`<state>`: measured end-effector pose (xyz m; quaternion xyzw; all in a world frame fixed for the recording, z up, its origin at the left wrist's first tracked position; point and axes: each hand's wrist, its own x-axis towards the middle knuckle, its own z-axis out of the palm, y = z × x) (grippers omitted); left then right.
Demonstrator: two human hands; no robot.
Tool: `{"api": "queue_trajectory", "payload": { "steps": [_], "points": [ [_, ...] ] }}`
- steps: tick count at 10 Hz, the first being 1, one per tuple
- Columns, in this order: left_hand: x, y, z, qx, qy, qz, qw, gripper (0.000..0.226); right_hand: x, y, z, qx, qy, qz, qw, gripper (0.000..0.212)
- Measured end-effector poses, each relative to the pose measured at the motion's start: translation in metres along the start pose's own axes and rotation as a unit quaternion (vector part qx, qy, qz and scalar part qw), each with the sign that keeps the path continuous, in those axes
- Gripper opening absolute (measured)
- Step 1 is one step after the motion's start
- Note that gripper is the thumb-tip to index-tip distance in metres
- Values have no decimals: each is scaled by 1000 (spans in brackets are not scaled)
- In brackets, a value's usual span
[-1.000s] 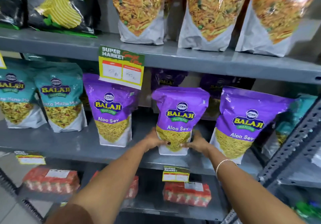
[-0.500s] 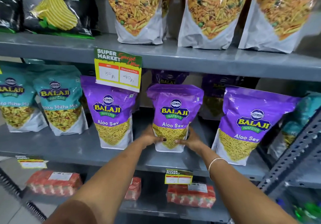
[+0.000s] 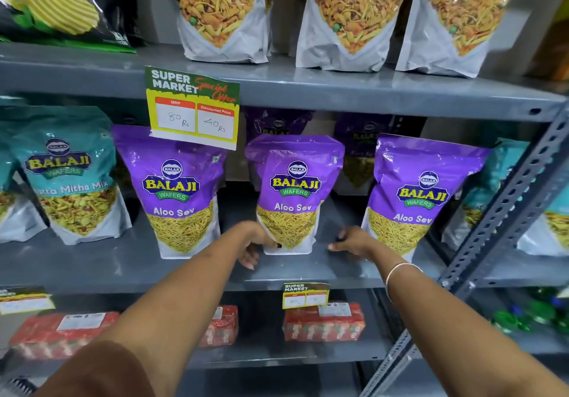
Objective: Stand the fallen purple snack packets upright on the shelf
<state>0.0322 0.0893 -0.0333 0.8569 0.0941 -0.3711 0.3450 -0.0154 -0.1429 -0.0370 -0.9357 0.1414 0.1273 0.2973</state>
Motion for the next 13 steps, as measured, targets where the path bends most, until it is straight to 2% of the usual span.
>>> {"api": "queue_trajectory", "payload": {
  "steps": [1,2,3,4,5,6,7,9,11,12,13],
  "points": [
    [-15,10,16,59,-89,-15,994,36,-10,21,-13,-72,-60,82,992,37],
    [-25,30,42,78,-138,23,987,29,-20,53,-31,-113,-113,164,974,37],
    [-27,55,72,59,-104,115,986,33,-14,91,-52,-124,-57,178,974,35],
    [-21,87,109,-3,-16,193,981,61,-15,118,-76,-108,30,88,990,52],
    [-20,118,146,-52,58,242,967,76,-17,136,-90,136,61,-46,988,25],
    [-12,138,172,-119,77,286,948,61,-17,140,-97,318,46,-126,939,47],
    [-3,139,181,-179,138,281,933,68,-7,139,-97,360,13,-138,922,69],
    [2,137,182,-173,217,287,917,82,6,138,-101,322,-43,-141,935,80],
    [-4,137,188,-132,245,275,920,74,1,141,-106,276,-34,-156,948,81],
    [-25,143,190,-107,291,273,911,68,-7,134,-102,219,33,-156,963,115],
    [-50,140,188,-32,405,300,863,55,-17,119,-101,195,240,-179,934,120]
  ]
}}
